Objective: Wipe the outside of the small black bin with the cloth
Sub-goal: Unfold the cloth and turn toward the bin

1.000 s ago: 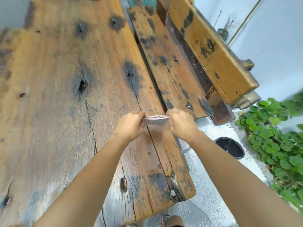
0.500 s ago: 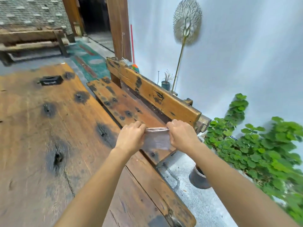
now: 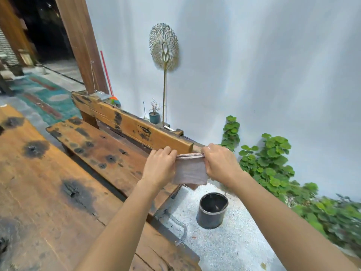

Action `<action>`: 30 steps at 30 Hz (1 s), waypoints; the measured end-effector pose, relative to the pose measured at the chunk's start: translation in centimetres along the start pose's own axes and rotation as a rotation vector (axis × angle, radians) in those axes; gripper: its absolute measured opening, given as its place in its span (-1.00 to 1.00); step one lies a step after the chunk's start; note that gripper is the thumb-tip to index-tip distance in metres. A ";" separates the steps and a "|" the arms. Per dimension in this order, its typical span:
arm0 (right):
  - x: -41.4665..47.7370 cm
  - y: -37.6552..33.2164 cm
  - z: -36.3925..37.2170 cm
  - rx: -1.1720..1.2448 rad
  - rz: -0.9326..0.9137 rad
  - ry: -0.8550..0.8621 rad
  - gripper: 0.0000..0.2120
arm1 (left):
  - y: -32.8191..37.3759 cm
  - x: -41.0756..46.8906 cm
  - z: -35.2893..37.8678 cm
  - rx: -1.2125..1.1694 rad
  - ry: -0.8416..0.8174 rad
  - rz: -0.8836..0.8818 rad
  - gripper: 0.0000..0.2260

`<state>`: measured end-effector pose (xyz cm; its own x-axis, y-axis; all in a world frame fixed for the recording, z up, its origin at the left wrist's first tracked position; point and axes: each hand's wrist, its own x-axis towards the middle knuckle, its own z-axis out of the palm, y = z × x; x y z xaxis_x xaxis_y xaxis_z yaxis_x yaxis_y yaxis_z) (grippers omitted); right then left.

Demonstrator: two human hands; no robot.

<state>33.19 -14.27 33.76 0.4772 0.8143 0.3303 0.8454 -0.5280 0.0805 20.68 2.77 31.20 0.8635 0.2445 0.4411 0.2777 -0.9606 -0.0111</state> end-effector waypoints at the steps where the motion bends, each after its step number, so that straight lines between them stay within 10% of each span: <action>1: -0.3 1.2 0.0 0.004 0.013 0.017 -0.88 | 1.0 0.8 0.2 -0.011 0.005 0.009 -0.83; 30: 0.2 29.3 8.0 0.077 0.136 -0.080 -0.86 | 19.7 19.7 12.6 -0.022 -0.141 0.094 -0.73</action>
<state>59.97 -27.67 28.68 0.6035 0.7548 0.2569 0.7860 -0.6173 -0.0329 48.50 -9.71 28.34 0.9361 0.1682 0.3088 0.1852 -0.9823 -0.0264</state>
